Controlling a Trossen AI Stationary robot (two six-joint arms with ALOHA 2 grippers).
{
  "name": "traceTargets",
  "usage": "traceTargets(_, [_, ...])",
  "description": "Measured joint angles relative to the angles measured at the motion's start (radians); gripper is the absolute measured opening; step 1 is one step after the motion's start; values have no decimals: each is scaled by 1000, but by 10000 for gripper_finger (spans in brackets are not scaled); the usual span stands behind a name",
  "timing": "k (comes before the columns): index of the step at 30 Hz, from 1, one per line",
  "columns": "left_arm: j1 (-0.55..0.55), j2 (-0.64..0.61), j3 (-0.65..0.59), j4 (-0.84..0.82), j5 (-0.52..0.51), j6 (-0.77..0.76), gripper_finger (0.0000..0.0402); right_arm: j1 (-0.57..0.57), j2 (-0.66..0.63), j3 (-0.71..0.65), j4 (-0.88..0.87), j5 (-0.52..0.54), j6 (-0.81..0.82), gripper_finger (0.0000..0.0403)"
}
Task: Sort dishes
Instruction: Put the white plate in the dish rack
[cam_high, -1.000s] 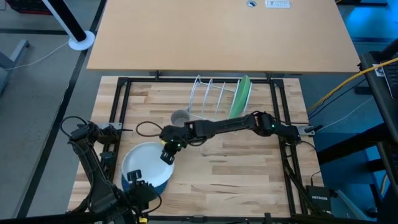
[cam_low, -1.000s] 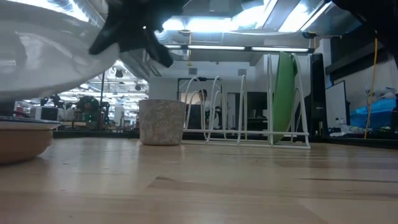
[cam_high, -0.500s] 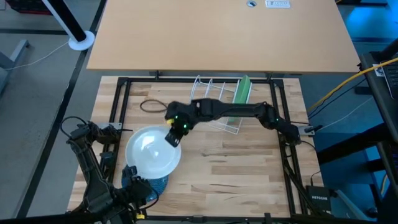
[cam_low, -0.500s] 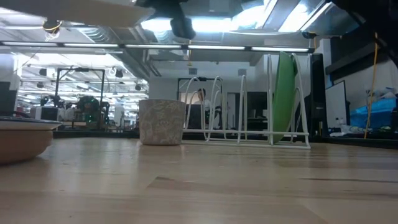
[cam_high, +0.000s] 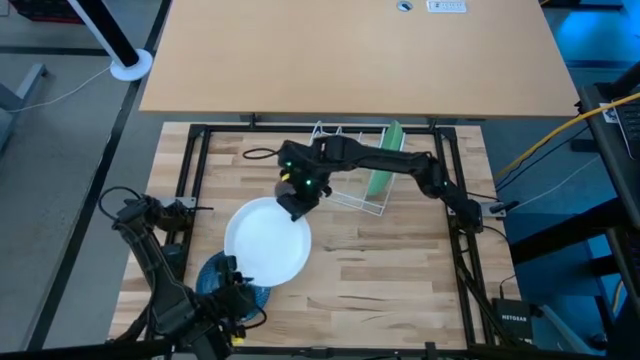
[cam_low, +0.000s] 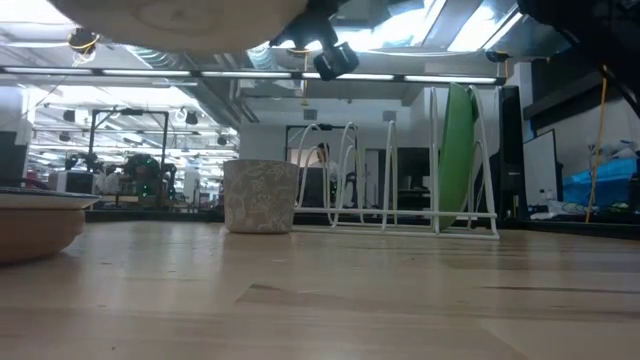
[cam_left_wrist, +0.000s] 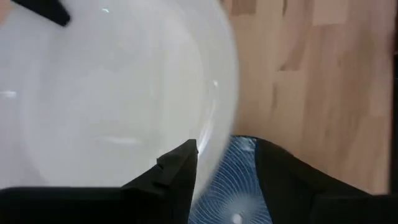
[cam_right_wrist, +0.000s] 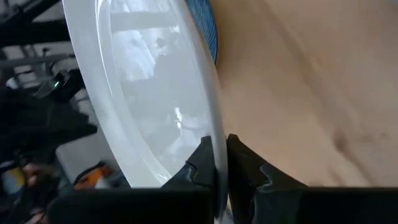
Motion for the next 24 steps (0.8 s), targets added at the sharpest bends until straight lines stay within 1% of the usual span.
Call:
traceTargets(3, [10, 0, 0, 1, -49, 68, 153, -8, 0, 0, -27, -85, 0, 19])
traceTargets(6, [19, 0, 0, 4, -91, 125, 153, -12, 0, 0, -58, -145, 2, 19])
traceTargets(11, [32, 0, 0, 3, -104, 174, 153, -11, 0, 0, -69, -224, -1, 19])
traceTargets(20, [30, 0, 0, 12, -100, 192, 153, -10, 0, 0, -76, -230, -56, 19])
traceTargets(24, [36, 0, 0, 14, -99, 192, 153, -10, 0, 0, -77, -236, -55, 19])
